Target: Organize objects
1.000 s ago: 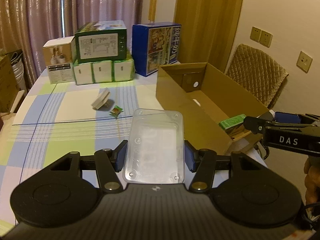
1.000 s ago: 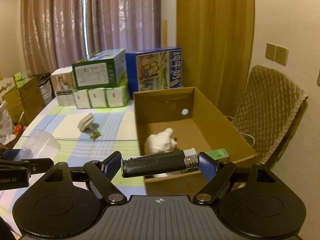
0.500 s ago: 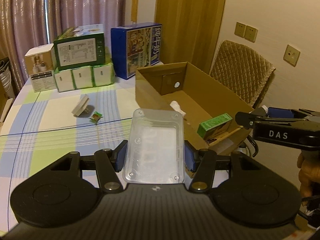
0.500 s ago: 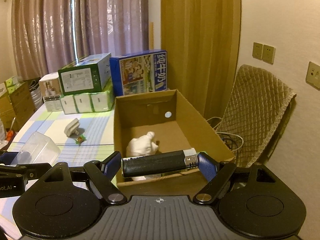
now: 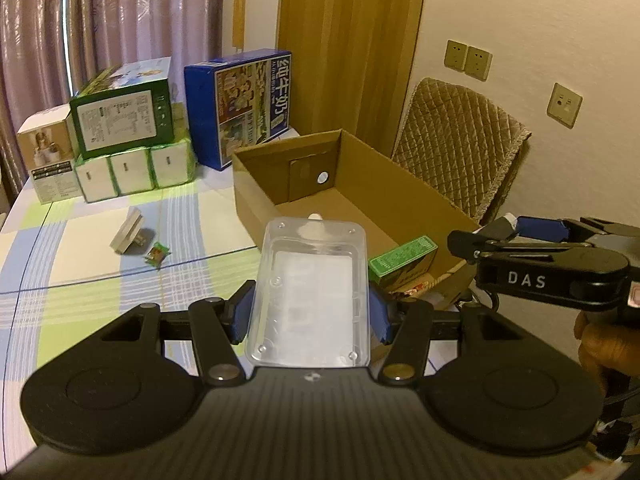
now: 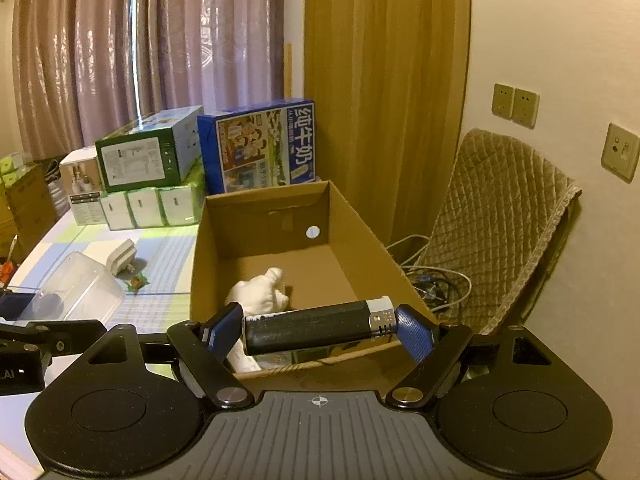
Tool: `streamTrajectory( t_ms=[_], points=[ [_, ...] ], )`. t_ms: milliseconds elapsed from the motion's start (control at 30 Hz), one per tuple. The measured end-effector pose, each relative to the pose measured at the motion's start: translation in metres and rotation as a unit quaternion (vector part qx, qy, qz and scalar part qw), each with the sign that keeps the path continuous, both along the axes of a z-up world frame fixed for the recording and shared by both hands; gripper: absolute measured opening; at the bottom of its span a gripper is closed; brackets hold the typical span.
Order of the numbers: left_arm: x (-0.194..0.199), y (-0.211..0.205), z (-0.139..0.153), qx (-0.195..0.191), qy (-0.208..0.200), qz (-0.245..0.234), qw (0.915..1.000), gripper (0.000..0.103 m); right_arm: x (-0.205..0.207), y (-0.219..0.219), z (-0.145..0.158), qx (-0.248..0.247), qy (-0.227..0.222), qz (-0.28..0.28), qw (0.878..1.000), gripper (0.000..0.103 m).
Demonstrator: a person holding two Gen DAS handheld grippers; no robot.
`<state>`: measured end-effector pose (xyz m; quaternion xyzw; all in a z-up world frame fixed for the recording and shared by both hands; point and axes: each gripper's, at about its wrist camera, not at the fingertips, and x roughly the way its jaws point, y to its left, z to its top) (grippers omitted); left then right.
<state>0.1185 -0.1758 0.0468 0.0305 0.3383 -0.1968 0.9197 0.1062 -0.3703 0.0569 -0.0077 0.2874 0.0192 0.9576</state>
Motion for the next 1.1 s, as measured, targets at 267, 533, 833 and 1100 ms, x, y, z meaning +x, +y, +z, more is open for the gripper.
streamTrajectory(
  t_ms=[267, 533, 833, 1100],
  points=[
    [0.015, -0.016, 0.001, -0.001, 0.001, -0.007, 1.0000, 0.052, 0.015, -0.011, -0.004, -0.008, 0.003, -0.001, 1.000, 0.079],
    [0.038, -0.033, 0.000, -0.002, 0.003, -0.012, 0.9999, 0.052, 0.038, -0.025, -0.009, -0.009, 0.008, 0.002, 1.000, 0.079],
    [0.078, -0.052, -0.008, -0.010, 0.018, -0.015, 0.9997, 0.052, 0.068, -0.040, -0.017, -0.011, 0.017, 0.006, 1.000, 0.079],
    [0.110, -0.068, -0.022, -0.006, 0.028, -0.018, 0.9994, 0.052, 0.095, -0.049, -0.028, -0.008, 0.028, 0.005, 1.000, 0.079]
  ],
)
